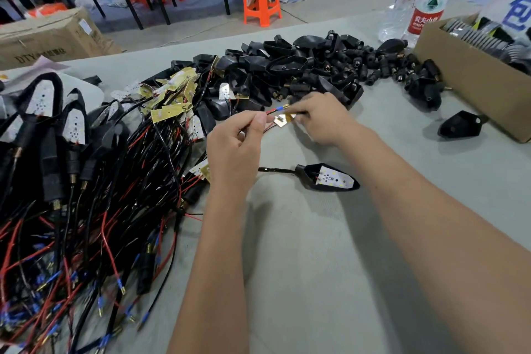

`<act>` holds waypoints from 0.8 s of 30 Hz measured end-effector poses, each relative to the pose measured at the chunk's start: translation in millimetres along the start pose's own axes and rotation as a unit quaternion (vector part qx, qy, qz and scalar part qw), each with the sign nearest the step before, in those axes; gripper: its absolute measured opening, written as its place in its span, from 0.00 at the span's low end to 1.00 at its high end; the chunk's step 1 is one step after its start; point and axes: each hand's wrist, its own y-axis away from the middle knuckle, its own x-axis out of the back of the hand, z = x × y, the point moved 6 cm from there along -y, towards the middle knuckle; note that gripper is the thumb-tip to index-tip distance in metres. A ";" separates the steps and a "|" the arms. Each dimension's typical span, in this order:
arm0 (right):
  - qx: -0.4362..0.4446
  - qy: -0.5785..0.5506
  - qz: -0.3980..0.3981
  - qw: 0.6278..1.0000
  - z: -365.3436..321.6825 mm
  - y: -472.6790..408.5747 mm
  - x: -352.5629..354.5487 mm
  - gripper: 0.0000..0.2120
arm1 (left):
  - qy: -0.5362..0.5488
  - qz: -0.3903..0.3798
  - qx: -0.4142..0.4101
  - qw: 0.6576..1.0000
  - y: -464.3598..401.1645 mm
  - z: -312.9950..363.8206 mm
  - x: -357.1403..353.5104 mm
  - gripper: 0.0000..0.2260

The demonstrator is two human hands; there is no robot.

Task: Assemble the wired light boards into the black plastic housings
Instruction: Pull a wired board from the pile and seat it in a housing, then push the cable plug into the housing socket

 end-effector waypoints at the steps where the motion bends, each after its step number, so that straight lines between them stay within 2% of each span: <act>1: 0.004 0.014 0.013 1.000 -0.4 0.8 -2.9 0.14 | -0.011 0.010 0.000 1.000 -0.3 -0.2 1.2 0.09; 5: -0.054 -0.103 0.136 0.984 5.1 20.5 1.4 0.04 | -0.019 0.031 -0.003 0.999 -3.1 0.9 4.8 0.07; 9: -0.149 -0.193 0.229 0.942 9.7 54.3 2.8 0.08 | -0.131 0.079 -0.037 0.988 -6.0 3.6 11.1 0.07; 11: -0.144 -0.174 0.222 0.948 2.0 65.3 -1.7 0.09 | -0.179 0.097 -0.032 0.979 -5.7 0.8 14.5 0.09; 14: -0.100 -0.114 0.145 0.978 -12.6 71.0 -8.8 0.22 | -0.121 0.069 0.004 0.990 -3.0 -5.4 11.7 0.10; 17: -0.095 -0.061 0.095 0.989 -17.0 72.2 -10.9 0.15 | -0.100 0.050 0.026 0.993 -0.6 -8.1 7.2 0.12; 19: -0.106 -0.048 0.078 0.990 -18.0 73.5 -10.7 0.12 | -0.102 0.025 0.027 0.994 0.6 -9.1 1.3 0.10; 22: -0.112 -0.101 0.100 0.984 -17.8 76.7 -9.6 0.12 | -0.100 -0.008 0.009 0.995 0.5 -11.5 -4.3 0.06; 24: -0.122 -0.209 0.147 0.959 -17.5 79.7 -9.0 0.13 | -0.075 -0.021 0.002 0.997 -0.5 -13.9 -4.9 0.07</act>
